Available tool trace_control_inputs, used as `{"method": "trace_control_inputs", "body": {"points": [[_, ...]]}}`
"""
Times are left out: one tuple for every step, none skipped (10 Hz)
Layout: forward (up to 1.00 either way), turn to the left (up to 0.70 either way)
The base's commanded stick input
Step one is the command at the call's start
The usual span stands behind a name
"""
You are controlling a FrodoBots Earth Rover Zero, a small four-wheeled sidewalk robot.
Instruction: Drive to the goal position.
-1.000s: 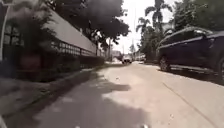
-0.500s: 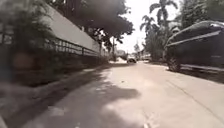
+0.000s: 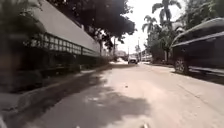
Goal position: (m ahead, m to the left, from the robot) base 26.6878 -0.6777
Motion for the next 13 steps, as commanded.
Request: {"method": "trace_control_inputs", "body": {"points": [[1.00, 0.09], [1.00, 0.05], [1.00, 0.02], [1.00, 0.00], [1.00, 0.00], [1.00, 0.00], [1.00, -0.03], [1.00, -0.06], [1.00, -0.08], [1.00, -0.06], [1.00, -0.04], [1.00, -0.03], [1.00, -0.01]]}}
